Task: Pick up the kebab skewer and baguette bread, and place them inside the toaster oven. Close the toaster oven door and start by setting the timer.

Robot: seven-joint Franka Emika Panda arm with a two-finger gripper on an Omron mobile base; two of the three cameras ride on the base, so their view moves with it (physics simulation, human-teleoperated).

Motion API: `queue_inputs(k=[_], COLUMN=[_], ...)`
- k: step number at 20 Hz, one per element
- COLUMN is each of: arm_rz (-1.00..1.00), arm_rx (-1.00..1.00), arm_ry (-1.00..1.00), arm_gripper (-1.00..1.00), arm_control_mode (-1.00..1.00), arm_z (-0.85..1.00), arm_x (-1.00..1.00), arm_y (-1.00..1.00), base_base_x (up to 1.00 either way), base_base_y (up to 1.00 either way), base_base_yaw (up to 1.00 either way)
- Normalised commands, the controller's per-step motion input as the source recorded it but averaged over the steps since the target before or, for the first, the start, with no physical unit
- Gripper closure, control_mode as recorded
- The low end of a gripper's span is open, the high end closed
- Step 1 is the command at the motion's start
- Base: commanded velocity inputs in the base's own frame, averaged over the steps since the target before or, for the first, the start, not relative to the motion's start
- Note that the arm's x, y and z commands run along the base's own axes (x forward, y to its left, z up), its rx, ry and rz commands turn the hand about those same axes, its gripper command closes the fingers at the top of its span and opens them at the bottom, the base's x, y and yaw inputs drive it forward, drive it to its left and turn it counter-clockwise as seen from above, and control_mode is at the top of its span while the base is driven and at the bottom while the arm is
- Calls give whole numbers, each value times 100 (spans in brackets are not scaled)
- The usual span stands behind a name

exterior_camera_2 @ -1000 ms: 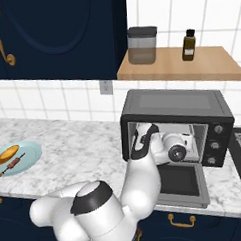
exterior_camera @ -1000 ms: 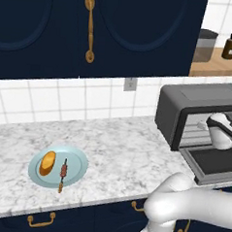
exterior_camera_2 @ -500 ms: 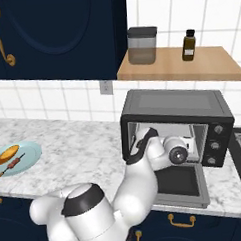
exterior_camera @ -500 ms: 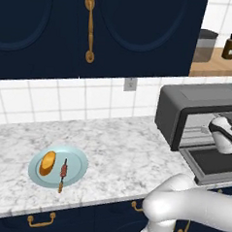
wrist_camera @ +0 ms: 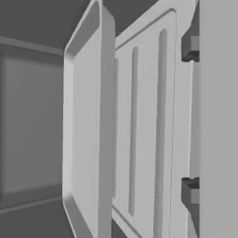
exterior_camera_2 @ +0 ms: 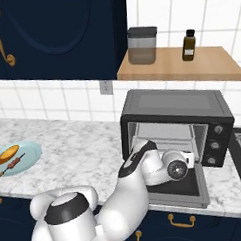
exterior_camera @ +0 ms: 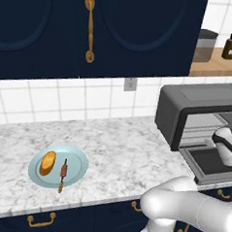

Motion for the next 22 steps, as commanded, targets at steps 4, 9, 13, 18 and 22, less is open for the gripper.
queue_inputs(k=[4,9,13,18,22], arm_rz=[-2,-3,-2,-3,0], arm_rx=[0,0,0,0,0], arm_ry=[-10,0,-1,-3,-3], arm_gripper=[-100,-100,-100,-100,-100], arm_control_mode=[-100,-100,-100,-100,-100], arm_z=[50,18,5,20,2], arm_x=[-7,46,60,7,16], arm_y=[0,5,1,0,0], base_base_x=[0,0,0,0,0], base_base_y=[0,0,0,0,0], base_base_yaw=[0,0,0,0,0])
